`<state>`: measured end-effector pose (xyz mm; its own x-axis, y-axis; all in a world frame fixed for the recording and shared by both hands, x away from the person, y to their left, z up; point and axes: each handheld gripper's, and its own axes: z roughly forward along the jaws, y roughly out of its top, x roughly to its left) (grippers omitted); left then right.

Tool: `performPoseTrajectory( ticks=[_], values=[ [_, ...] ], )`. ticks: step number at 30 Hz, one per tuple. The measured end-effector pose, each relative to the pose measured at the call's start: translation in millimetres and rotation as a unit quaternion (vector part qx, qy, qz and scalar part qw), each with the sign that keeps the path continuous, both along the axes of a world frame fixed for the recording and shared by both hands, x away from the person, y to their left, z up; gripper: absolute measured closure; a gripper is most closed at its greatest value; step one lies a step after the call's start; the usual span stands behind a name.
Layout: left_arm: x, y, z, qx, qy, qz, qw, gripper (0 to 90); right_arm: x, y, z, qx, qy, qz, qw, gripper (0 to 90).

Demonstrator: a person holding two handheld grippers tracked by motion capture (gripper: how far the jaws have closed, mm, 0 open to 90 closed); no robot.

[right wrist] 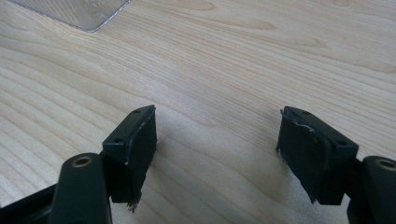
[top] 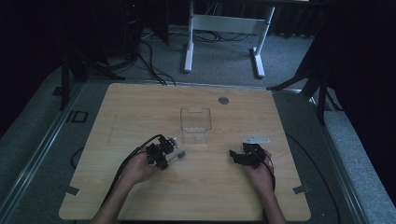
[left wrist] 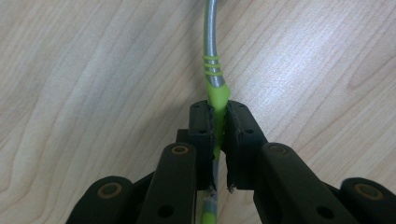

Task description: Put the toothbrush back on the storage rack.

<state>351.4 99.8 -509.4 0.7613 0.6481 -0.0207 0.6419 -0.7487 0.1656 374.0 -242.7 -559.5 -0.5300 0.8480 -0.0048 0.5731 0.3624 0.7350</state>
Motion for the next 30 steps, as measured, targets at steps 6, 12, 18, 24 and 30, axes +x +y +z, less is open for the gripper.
performPoseTrajectory(
  ticks=[6, 12, 18, 24, 30],
  values=[
    [-1.5, 0.7, 6.3, -0.005, -0.01, 0.002, 0.9999, 82.0, 0.0, 0.0, 0.0, 0.0, 0.0, 0.0, 1.0, 28.2],
    [-2.6, 2.1, 12.3, -0.01, -0.021, 0.006, 0.9997, 82.1, 0.0, 0.0, 0.0, 0.0, 0.0, 0.0, 1.0, 28.3],
    [-4.2, 3.7, 19.9, -0.018, -0.033, 0.012, 0.9992, 82.1, 0.0, 0.0, 0.0, 0.0, 0.0, 0.0, 1.0, 28.2],
    [-4.8, 5.1, 26.6, -0.021, -0.042, 0.015, 0.9988, 82.1, 0.0, 0.0, 0.0, 0.0, 0.0, 0.0, 1.0, 28.3],
    [-5.3, 7.3, 32.9, -0.029, -0.056, 0.02, 0.9978, 82.1, 0.0, 0.0, 0.0, 0.0, 0.0, 0.0, 1.0, 28.3]
  ],
)
